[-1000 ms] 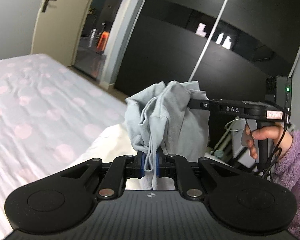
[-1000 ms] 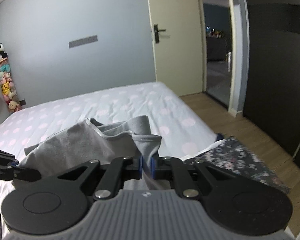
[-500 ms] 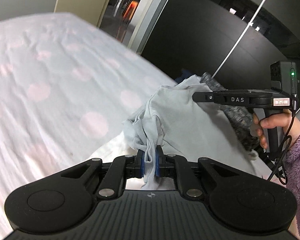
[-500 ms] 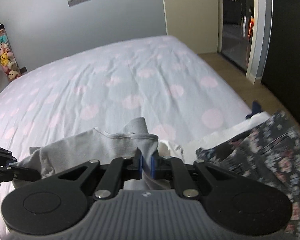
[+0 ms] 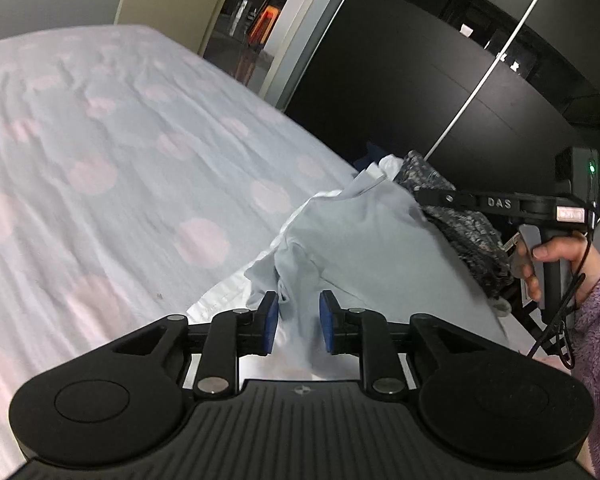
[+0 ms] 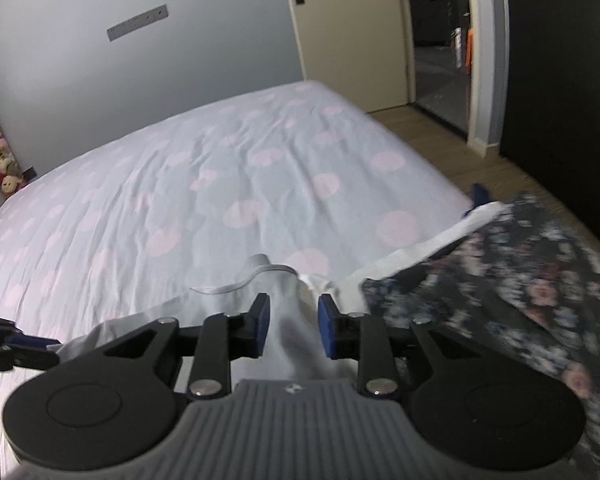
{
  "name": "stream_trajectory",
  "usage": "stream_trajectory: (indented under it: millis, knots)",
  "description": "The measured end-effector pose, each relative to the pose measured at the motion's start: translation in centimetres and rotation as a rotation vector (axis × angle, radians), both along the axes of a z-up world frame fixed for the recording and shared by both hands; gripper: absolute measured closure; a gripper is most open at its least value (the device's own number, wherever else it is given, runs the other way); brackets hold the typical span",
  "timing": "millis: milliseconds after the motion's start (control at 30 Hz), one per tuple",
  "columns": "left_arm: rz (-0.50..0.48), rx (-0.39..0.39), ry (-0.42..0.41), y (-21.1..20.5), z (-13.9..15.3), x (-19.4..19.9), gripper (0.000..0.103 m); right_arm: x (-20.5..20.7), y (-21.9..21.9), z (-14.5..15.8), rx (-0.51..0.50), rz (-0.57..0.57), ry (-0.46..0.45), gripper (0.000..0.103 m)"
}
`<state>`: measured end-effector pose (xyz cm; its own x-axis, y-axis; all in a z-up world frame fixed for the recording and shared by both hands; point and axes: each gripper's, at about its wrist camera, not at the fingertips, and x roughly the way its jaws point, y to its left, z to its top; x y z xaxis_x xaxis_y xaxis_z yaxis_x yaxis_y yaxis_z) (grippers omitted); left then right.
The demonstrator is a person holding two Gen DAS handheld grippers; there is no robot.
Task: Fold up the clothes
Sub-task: 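Lift the folded shirt with both tools and carry it to the towel stack, then lower the shirt onto the white towel stack and open both tools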
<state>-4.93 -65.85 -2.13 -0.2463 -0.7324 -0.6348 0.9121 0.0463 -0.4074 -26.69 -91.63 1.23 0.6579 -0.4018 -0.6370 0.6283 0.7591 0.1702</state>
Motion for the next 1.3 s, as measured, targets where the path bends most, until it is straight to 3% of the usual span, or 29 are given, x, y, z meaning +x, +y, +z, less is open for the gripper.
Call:
stream_trajectory:
  millis: [100,300,533,767,933,1067,1300]
  knots:
    - [-0.052,-0.026,0.018,0.1,1.0,-1.8,0.084,-2.1,1.5,0.4,-0.023,0.001,0.008,0.087]
    - [-0.166,0.010,-0.024,-2.0,-0.2,-8.0,0.084,-4.2,3.5,-1.4,-0.031,0.000,0.049,0.089]
    - [-0.151,0.098,-0.126,-3.7,-3.3,-9.2,0.087,-4.0,1.2,-5.2,0.052,-0.038,0.045,0.096]
    - [-0.149,0.104,-0.115,-3.6,-2.6,-9.2,0.087,-3.8,0.6,-5.0,0.065,-0.035,0.048,0.096]
    - [-0.153,0.041,-0.088,-2.2,-0.8,-9.5,0.087,-6.4,3.5,-2.7,0.010,-0.037,0.017,0.093]
    - [-0.211,0.005,-0.080,-1.4,0.3,-11.5,0.087,-9.1,5.6,-2.3,-0.022,-0.066,0.049,0.093]
    - [-0.295,0.093,-0.172,-1.0,-2.7,-14.1,0.087,-12.9,6.6,-5.2,0.043,-0.145,0.102,0.093]
